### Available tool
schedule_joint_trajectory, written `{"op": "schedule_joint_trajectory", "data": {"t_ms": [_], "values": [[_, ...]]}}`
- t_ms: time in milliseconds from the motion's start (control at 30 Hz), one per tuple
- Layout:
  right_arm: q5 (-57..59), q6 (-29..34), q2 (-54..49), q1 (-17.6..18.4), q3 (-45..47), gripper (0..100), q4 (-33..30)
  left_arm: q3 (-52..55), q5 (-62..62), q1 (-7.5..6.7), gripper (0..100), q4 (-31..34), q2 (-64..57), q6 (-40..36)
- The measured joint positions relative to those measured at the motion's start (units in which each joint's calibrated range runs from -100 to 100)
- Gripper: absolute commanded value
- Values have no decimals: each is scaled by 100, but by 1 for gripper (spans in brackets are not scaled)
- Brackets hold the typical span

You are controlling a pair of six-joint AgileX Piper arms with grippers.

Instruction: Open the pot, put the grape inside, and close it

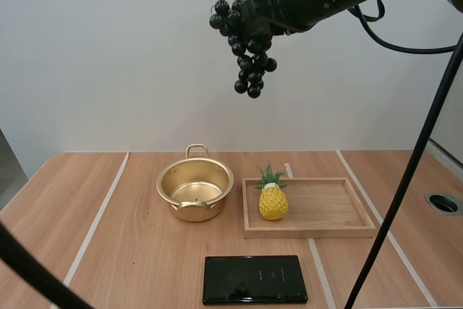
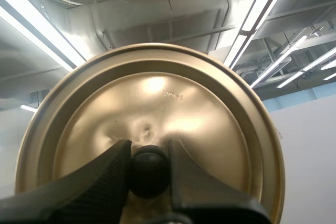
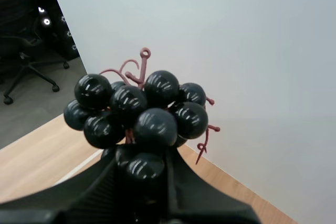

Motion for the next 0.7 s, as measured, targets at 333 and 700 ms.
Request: {"op": "schedule_joint_trajectory", "data": {"t_ms": [333, 700], "values": [[0, -519, 376, 70, 0, 0, -275, 0, 0, 0, 0, 0, 0, 0], [-224, 38, 939, 1527, 0, 0, -2119, 0, 0, 0, 0, 0, 0, 9]]}}
